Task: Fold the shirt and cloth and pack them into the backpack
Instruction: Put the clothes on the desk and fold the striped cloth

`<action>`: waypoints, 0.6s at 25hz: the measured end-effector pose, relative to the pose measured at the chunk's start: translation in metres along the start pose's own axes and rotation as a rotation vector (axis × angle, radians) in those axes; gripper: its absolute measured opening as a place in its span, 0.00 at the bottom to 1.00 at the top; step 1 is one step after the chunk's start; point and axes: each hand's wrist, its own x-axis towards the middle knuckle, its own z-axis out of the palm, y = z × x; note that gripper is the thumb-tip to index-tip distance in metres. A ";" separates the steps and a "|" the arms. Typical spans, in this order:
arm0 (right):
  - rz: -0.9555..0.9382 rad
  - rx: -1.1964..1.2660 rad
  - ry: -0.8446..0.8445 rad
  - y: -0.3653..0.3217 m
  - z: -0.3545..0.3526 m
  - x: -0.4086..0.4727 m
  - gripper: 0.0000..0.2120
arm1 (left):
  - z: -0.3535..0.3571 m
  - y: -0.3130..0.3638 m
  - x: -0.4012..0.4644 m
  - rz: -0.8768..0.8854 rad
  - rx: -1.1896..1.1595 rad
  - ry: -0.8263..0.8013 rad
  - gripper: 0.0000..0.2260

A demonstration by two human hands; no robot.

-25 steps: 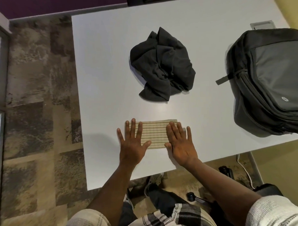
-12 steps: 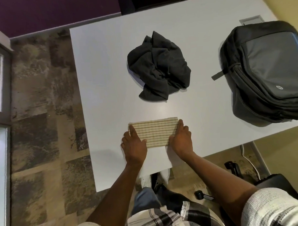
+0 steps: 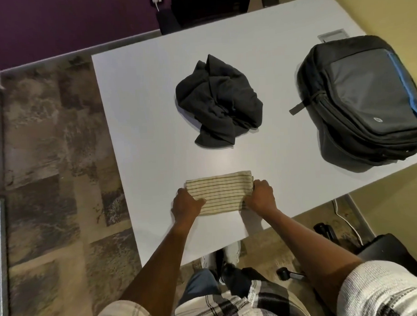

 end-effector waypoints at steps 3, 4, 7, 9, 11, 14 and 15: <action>-0.035 0.042 0.036 -0.003 0.004 -0.001 0.09 | -0.003 -0.001 -0.001 0.070 -0.058 -0.005 0.20; -0.038 0.072 0.038 -0.005 0.005 -0.001 0.09 | -0.003 -0.001 0.000 0.090 -0.063 0.003 0.19; -0.035 0.156 0.035 -0.012 0.007 -0.005 0.11 | -0.007 -0.005 0.001 0.132 -0.087 0.016 0.16; -0.023 0.185 0.054 -0.013 0.007 -0.005 0.12 | -0.011 -0.006 0.002 0.152 -0.129 0.025 0.16; -0.020 0.203 0.064 -0.012 0.009 -0.004 0.12 | -0.015 -0.008 0.004 0.172 -0.187 0.041 0.18; -0.036 0.214 0.048 -0.013 0.009 -0.003 0.11 | -0.019 -0.013 0.011 0.127 -0.310 0.018 0.22; -0.036 0.220 0.038 -0.013 0.010 -0.002 0.11 | -0.020 -0.015 0.014 0.095 -0.361 0.010 0.24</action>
